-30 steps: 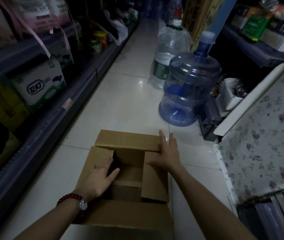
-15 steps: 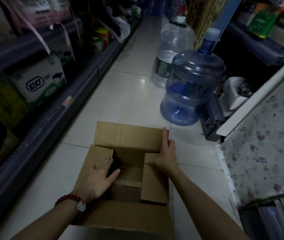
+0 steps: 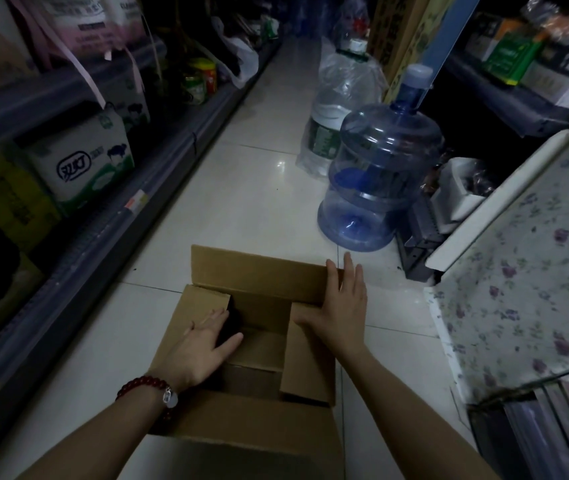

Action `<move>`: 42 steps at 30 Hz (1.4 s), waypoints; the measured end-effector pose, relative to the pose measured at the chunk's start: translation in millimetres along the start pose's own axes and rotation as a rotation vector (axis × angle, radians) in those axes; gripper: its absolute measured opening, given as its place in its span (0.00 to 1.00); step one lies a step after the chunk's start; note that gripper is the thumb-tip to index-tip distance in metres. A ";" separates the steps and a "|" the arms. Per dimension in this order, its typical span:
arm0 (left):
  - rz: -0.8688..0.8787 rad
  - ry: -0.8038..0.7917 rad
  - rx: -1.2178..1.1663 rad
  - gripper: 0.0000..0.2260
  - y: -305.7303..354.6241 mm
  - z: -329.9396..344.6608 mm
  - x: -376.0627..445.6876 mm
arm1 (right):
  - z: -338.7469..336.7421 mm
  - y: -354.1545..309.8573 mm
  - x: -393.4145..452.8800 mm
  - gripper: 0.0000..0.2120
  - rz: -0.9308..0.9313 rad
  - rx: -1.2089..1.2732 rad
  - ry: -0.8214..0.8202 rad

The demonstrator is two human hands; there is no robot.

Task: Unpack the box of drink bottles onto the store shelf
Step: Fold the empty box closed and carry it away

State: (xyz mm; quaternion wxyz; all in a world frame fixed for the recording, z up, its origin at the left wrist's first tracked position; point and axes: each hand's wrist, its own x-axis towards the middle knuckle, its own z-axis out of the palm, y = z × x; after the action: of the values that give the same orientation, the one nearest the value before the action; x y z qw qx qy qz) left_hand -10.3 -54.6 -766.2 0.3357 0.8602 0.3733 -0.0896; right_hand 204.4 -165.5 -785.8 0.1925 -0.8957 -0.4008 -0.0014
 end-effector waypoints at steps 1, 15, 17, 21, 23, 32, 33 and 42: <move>0.008 0.003 -0.008 0.29 -1.8 -0.9 -0.8 | 0.7 0.5 -3.3 0.54 -0.038 -0.039 0.012; 0.106 0.086 0.016 0.28 -19.3 -14.3 -35.1 | 0.9 4.2 -71.1 0.28 -0.162 -0.052 -0.041; 0.108 0.099 0.007 0.27 -20.6 -14.4 -42.1 | 0.6 4.5 -77.0 0.29 -0.165 -0.067 -0.064; 0.114 0.135 0.018 0.24 -23.7 -11.0 -57.0 | -9.0 -4.7 -88.4 0.23 -0.132 0.085 -0.197; 0.122 0.139 0.008 0.23 -28.1 -8.4 -65.4 | -15.0 -8.7 -92.2 0.23 -0.077 0.183 -0.323; 0.137 0.226 0.043 0.26 -67.1 -8.1 -98.9 | -26.7 -11.0 -87.7 0.25 0.020 0.204 -0.498; 0.137 0.240 0.046 0.28 -71.3 -7.4 -101.0 | -26.9 -11.9 -88.3 0.26 0.027 0.214 -0.503; 0.169 0.465 0.093 0.34 -68.0 -1.6 -87.0 | -33.6 -14.0 -87.0 0.26 0.064 0.279 -0.553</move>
State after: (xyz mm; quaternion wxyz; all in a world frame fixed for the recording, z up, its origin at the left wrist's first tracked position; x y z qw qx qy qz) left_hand -119.6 -70.5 -764.4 0.2071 0.9004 0.3628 0.1217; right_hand 140.4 -231.1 -763.5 0.1972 -0.8393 -0.4058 0.3032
